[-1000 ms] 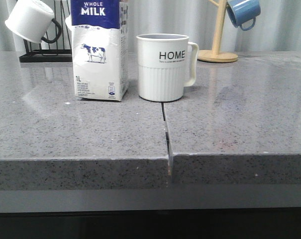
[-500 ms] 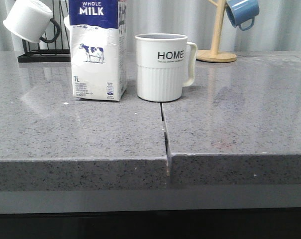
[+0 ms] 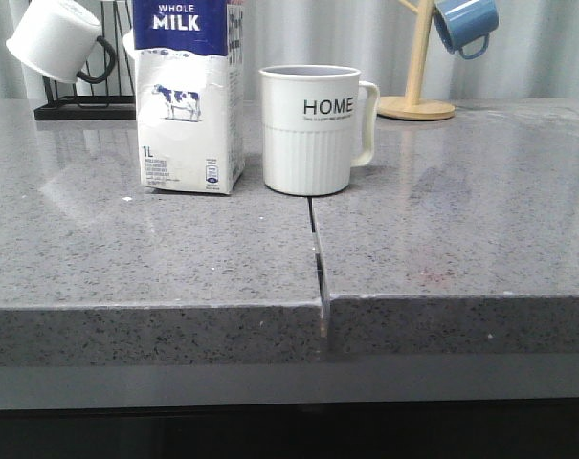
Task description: Place milk next to cup
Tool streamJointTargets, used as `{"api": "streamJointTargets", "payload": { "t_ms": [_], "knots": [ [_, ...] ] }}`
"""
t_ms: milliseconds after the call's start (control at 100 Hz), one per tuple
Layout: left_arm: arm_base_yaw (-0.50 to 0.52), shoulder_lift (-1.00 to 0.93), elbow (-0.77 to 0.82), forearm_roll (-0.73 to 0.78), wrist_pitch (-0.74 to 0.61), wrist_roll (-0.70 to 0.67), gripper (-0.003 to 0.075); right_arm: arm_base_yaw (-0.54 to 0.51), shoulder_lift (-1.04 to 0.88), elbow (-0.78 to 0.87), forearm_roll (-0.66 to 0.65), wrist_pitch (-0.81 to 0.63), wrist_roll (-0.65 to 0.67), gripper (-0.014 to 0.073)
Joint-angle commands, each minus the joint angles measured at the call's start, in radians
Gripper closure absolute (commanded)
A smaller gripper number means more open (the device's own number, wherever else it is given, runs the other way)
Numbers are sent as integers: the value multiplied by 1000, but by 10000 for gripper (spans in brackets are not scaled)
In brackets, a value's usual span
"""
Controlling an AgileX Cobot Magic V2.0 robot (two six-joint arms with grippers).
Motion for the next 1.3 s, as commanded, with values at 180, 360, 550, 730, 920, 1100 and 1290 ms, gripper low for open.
{"api": "streamJointTargets", "payload": {
  "t_ms": [180, 360, 550, 730, 920, 1100, 1290],
  "knots": [
    [-3, -29, 42, -14, -40, -9, 741, -1, 14, -25, -4, -83, 2, 662],
    [-3, -29, 42, -14, -40, -9, 741, -1, 14, -25, -4, -83, 2, 662],
    [-3, -29, 42, -14, -40, -9, 741, -1, 14, -25, -4, -83, 2, 662],
    [-3, -29, 42, -14, -40, -9, 741, -1, 14, -25, -4, -84, 2, 662],
    [-3, -29, 42, -14, -40, -9, 741, -20, 14, 25, -8, -148, 2, 662],
    [-3, -29, 42, -15, -40, -9, 741, -179, 14, 143, -8, -333, 2, 662],
    [-3, -29, 42, -15, -40, -9, 741, -357, -6, 274, -8, -407, -16, 662]
  ]
}}
